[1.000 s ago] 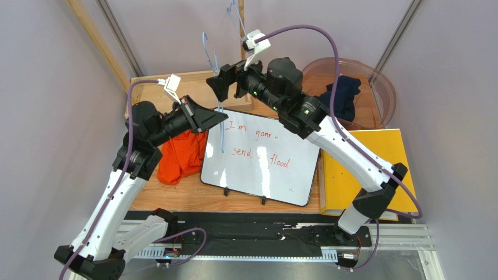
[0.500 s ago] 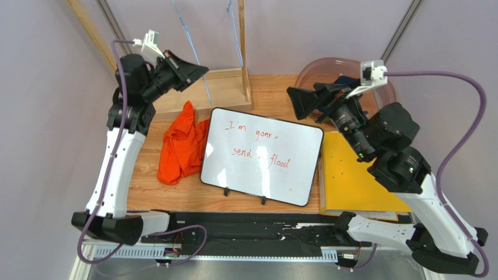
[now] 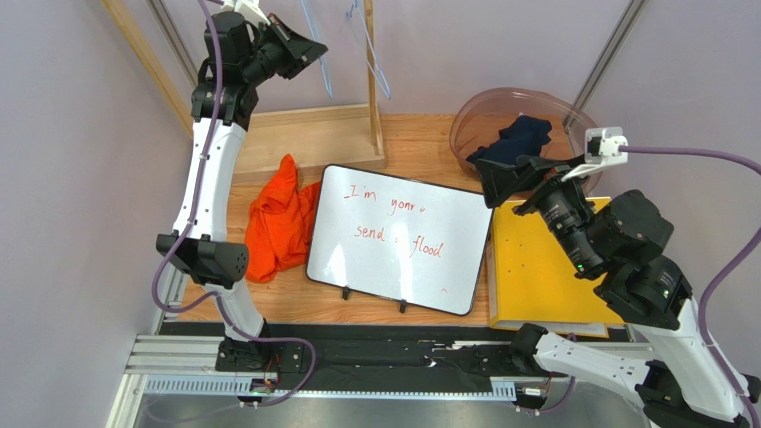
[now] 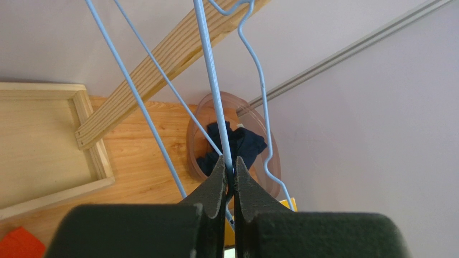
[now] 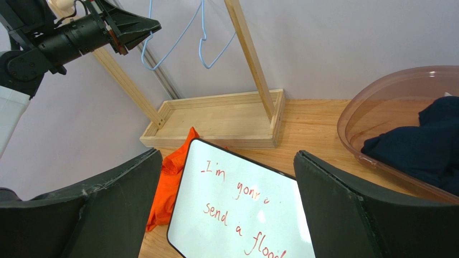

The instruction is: Remove the t-shirt from the hanger

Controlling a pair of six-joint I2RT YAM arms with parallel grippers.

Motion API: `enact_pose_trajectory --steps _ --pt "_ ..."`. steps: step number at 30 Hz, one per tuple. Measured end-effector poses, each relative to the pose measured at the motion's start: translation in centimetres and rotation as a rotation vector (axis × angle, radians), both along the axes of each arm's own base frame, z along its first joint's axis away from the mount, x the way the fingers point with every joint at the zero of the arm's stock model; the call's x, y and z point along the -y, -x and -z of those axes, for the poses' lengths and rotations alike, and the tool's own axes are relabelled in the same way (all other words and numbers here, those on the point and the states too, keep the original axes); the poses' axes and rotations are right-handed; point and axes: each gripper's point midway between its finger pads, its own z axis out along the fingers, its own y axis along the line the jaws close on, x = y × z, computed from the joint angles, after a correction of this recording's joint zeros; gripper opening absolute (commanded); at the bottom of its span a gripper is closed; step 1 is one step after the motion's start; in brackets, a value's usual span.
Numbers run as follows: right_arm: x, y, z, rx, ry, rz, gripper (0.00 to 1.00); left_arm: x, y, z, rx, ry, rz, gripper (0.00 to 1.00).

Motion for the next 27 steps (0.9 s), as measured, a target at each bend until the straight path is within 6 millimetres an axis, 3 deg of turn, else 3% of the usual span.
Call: enact_pose_trajectory --steps 7,15,25,26,27 --pt "2.9 1.2 -0.8 0.038 -0.018 0.052 1.00 2.1 -2.6 1.4 -0.033 0.024 0.036 0.00" --pt "2.9 1.0 0.0 0.031 0.007 0.062 1.00 6.0 -3.0 3.8 -0.076 0.012 0.075 0.00" --pt "3.0 1.1 -0.1 0.035 0.006 0.061 1.00 5.2 -4.2 5.8 -0.111 -0.012 -0.017 0.00" --pt "3.0 1.1 -0.1 0.035 0.005 0.061 1.00 5.1 -4.1 5.8 -0.108 -0.015 -0.024 0.01" --pt "3.1 1.2 -0.2 0.036 0.004 0.061 1.00 5.1 -4.1 5.7 -0.107 -0.016 -0.027 0.15"
